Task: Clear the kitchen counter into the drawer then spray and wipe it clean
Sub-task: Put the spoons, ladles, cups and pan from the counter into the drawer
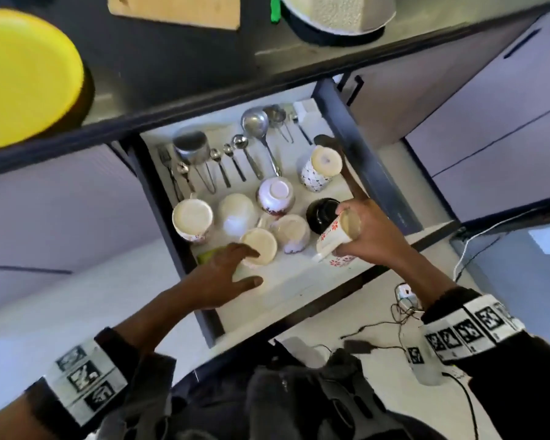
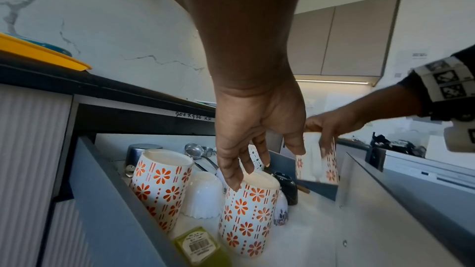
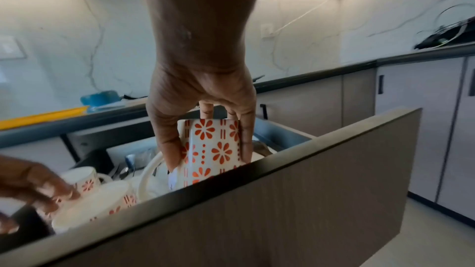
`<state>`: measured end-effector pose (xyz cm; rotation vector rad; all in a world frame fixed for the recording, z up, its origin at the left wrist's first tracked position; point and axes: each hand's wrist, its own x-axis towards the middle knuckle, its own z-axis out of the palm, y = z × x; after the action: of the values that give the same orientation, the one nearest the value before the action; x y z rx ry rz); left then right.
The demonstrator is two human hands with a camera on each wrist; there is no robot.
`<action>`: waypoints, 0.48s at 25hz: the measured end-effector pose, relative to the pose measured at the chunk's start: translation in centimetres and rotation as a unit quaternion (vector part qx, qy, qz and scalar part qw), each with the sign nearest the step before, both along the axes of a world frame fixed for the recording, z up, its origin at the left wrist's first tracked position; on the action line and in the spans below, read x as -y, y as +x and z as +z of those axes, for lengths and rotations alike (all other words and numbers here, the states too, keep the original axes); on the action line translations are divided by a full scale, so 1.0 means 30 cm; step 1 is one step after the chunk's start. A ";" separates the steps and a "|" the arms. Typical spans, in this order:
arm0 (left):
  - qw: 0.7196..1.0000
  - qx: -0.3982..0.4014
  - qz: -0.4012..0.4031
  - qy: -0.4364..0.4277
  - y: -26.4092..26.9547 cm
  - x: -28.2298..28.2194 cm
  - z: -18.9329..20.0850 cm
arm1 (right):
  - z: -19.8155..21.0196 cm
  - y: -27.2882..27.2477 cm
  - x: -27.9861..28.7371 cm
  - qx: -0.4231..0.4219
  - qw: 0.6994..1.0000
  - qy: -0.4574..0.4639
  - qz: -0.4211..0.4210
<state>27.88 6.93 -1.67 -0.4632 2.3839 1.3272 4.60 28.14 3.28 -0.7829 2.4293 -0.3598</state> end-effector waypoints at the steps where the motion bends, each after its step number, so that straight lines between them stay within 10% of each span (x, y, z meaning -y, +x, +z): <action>1: 1.000 -0.001 0.006 -0.005 -0.010 -0.003 0.000 | -0.026 -0.015 0.007 0.005 0.999 0.036 0.016; 12: 0.990 0.042 0.103 -0.086 0.004 -0.185 0.065 | -0.163 -0.084 0.087 -0.054 0.935 0.280 0.213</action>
<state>27.99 12.47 0.29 -0.8177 2.4421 1.1619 2.08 25.54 -1.61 -1.0381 2.1958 0.5326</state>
